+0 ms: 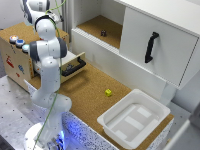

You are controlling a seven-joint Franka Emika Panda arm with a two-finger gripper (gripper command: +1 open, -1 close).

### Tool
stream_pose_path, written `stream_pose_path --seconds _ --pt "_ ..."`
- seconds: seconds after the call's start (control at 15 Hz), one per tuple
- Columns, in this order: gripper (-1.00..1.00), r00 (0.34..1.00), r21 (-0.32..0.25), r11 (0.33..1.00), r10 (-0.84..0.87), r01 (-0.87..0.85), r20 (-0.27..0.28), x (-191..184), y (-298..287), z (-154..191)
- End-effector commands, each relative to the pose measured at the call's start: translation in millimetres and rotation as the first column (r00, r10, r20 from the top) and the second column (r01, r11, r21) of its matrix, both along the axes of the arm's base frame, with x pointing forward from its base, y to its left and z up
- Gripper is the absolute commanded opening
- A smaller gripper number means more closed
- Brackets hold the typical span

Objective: Slide the pink block into the drawer

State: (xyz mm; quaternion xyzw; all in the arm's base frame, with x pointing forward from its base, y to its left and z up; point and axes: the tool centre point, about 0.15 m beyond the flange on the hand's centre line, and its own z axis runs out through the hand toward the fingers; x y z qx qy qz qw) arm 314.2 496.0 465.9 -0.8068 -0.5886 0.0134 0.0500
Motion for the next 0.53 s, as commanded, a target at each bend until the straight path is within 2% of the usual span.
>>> stream_pose_path --seconds 0.0,0.47 --pt "-1.00 0.998 -0.056 0.998 -0.035 0.037 0.045 22.8 17.1 -9.5" --pt "-1.00 0.988 -0.004 0.998 -0.066 0.067 0.143 23.7 7.4 -28.6"
